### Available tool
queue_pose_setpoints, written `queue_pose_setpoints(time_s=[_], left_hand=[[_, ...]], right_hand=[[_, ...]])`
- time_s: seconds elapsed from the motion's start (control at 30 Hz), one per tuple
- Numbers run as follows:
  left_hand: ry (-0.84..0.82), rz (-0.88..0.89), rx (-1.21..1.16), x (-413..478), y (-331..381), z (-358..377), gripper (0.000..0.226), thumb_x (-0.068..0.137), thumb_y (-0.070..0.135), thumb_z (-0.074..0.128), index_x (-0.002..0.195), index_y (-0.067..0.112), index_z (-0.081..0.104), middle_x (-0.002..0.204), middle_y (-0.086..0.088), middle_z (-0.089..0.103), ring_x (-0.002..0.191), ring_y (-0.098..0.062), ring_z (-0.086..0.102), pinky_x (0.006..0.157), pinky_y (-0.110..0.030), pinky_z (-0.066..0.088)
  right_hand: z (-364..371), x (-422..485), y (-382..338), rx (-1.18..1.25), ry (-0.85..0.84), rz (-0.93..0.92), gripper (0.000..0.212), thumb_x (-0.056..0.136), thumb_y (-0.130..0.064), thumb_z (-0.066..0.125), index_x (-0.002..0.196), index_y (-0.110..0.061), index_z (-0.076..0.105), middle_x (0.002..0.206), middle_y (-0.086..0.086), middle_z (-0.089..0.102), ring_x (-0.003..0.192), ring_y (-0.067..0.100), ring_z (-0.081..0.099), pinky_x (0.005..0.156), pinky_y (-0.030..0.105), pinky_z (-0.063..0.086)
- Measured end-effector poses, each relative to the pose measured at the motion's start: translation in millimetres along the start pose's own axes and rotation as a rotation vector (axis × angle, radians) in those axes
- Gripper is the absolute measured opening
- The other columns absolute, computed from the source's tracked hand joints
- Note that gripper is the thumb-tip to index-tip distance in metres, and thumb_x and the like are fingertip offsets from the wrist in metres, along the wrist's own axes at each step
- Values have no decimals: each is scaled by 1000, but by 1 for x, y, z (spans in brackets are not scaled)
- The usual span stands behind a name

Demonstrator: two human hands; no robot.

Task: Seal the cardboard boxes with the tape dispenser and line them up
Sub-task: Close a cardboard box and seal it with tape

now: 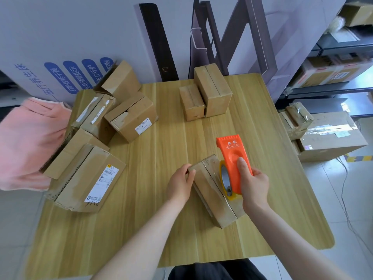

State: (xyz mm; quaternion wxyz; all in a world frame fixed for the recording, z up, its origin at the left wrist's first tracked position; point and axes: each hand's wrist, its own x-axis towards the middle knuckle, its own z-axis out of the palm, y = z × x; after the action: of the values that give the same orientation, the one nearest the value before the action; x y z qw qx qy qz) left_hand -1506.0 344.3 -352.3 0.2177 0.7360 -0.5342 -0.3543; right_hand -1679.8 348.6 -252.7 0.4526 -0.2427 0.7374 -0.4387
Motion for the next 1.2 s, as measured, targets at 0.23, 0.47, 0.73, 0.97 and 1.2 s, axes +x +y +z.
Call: queue_pose_setpoints(time_s=[0.23,0.47,0.73,0.97,1.2], left_hand=[[-54,-84,-25,9,-10,-1,66,92,53,48,147,20,32,147,3,41,135,-16,39,106,-34,37],[199,-58,-198,-8,1,11,34,93,40,56,120,19,59,111,7,57,98,-10,59,83,-25,49],[-95,-47,-18,12,-5,-4,45,95,48,47,130,22,54,126,3,57,105,-12,57,87,-28,48],[-50,-27,-157,17,-7,-11,57,86,38,67,137,21,47,125,11,57,114,-7,54,100,-30,44],[57,-90,-171,8,-8,-10,40,78,44,74,111,23,63,104,12,64,95,-4,60,79,-19,45]], right_hand=[[0,0,1,-35,-2,8,45,88,-43,65,73,0,64,65,9,59,56,19,53,53,27,42],[-3,2,1,-17,-6,12,40,89,-41,65,67,-7,62,59,4,60,51,16,54,42,18,43],[0,1,2,-22,-6,-2,40,88,-40,65,67,-7,62,60,5,60,51,16,55,47,23,44],[-3,-2,-3,7,-9,10,39,90,-36,64,65,-6,59,53,3,55,37,8,51,33,14,37],[-3,-8,-10,24,-19,10,39,92,-31,63,68,-1,57,54,7,52,27,2,46,28,13,33]])
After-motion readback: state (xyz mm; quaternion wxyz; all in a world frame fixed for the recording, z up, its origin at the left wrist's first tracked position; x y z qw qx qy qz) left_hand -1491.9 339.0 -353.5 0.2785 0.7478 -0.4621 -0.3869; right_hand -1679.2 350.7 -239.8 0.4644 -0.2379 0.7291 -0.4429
